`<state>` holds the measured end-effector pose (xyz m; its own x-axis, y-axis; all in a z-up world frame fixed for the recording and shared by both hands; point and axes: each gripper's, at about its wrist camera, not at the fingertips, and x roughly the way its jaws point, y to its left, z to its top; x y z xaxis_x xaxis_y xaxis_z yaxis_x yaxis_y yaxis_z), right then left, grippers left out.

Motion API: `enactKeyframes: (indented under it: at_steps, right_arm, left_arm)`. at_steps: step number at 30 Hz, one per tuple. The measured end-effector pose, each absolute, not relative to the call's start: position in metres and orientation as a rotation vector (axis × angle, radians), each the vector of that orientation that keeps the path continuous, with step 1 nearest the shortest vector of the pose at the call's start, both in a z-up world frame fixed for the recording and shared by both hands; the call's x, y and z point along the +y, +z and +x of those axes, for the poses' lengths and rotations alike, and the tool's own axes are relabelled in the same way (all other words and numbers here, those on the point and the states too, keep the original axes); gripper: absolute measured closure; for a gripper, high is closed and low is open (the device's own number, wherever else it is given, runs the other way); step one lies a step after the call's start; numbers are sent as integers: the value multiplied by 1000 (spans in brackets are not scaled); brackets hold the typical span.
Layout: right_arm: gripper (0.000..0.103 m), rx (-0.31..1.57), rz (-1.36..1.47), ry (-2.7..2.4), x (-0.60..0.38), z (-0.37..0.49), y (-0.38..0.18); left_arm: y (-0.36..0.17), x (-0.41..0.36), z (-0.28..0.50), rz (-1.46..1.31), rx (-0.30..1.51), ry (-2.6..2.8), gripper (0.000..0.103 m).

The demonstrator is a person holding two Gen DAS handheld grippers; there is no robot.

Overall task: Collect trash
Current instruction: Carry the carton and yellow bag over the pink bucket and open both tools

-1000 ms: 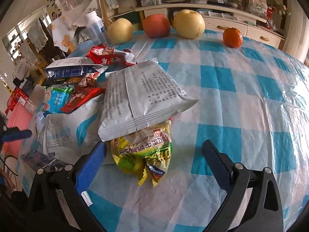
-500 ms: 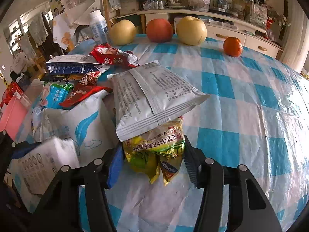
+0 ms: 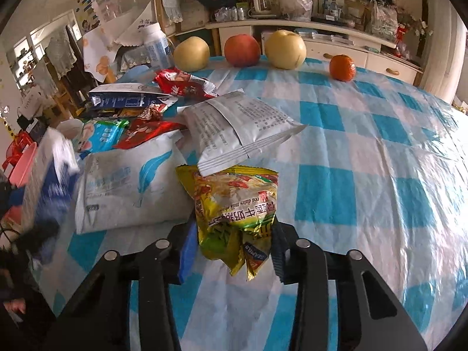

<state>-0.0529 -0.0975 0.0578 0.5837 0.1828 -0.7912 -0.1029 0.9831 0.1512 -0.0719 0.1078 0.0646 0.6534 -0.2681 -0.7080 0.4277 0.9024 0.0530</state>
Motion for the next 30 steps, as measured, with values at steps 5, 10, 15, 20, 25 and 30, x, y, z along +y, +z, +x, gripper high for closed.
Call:
enactKeyframes:
  at_steps: [5, 10, 15, 20, 25, 30]
  right_arm:
    - [63, 865, 102, 156, -97, -76, 80]
    - [63, 784, 98, 182, -81, -97, 115]
    - [63, 745, 73, 274, -35, -108, 143]
    - [63, 734, -15, 442, 54, -108, 164]
    - [63, 714, -146, 597, 148, -101, 178]
    - [62, 704, -263, 729, 240, -85, 175]
  left_arm:
    - [80, 131, -70, 151, 738, -371, 39]
    - [98, 162, -69, 66, 709, -318, 39]
    - [116, 212, -70, -34, 674, -196, 39]
    - [127, 287, -75, -155, 643, 6, 39]
    - [127, 357, -81, -297, 628, 171, 39]
    - [118, 409, -79, -399, 628, 292, 39]
